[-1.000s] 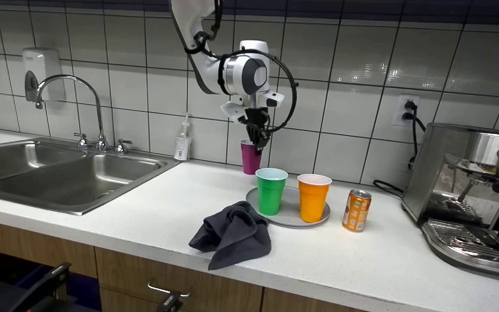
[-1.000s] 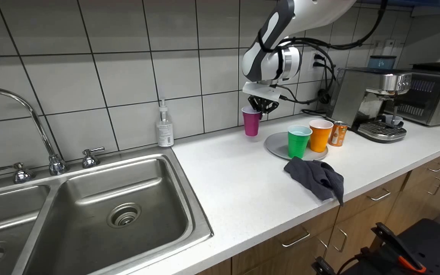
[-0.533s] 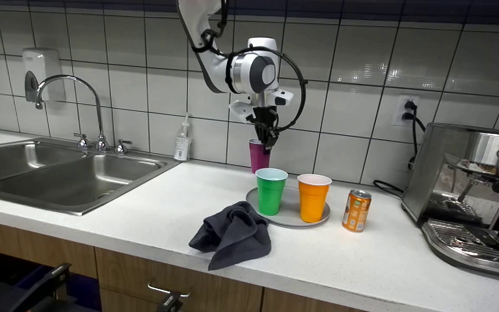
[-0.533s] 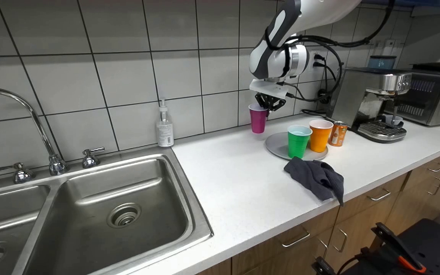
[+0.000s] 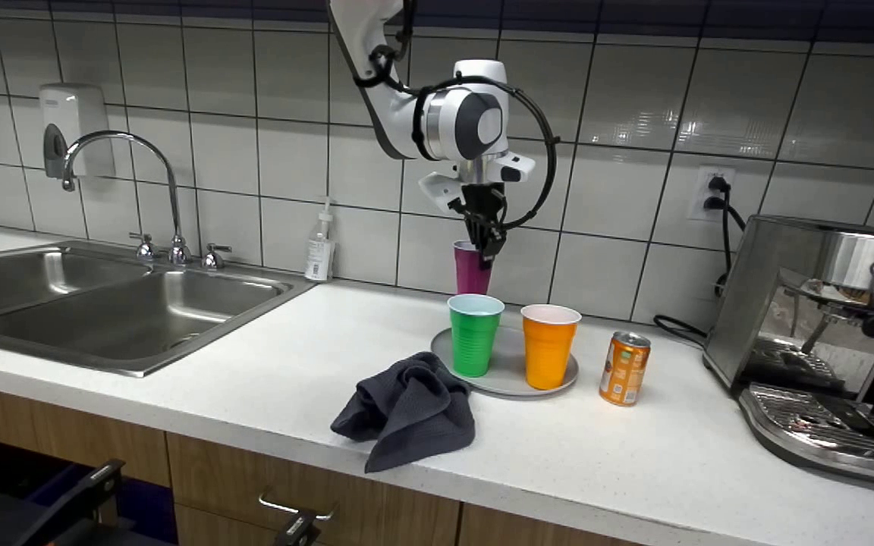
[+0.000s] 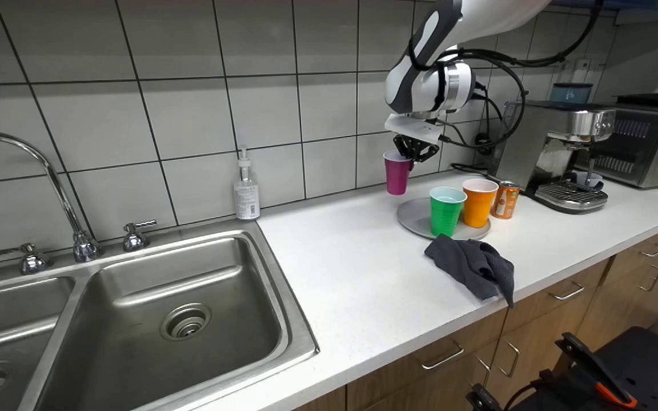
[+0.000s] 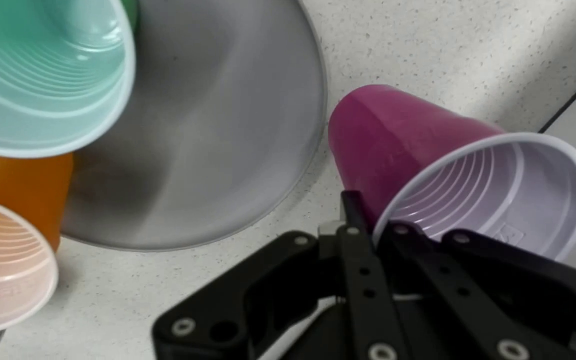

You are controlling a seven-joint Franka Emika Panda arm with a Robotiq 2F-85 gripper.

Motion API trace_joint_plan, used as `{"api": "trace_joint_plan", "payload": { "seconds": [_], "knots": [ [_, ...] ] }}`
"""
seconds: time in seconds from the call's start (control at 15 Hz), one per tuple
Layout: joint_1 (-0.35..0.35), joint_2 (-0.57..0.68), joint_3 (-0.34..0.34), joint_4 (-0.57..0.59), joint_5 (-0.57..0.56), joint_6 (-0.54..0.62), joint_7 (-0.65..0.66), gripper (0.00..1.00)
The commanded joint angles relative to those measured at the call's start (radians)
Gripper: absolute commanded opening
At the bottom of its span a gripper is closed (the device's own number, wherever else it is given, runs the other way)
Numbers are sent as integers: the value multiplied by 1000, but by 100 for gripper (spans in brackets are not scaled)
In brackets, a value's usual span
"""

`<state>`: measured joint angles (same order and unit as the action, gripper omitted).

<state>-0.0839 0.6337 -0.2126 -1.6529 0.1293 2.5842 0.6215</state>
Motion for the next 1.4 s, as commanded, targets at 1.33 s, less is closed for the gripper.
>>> {"api": "trace_joint_plan", "payload": {
  "seconds": [1.33],
  "knots": [
    [-60,3,-21,-9,22,-40,-14,1]
  ]
}}
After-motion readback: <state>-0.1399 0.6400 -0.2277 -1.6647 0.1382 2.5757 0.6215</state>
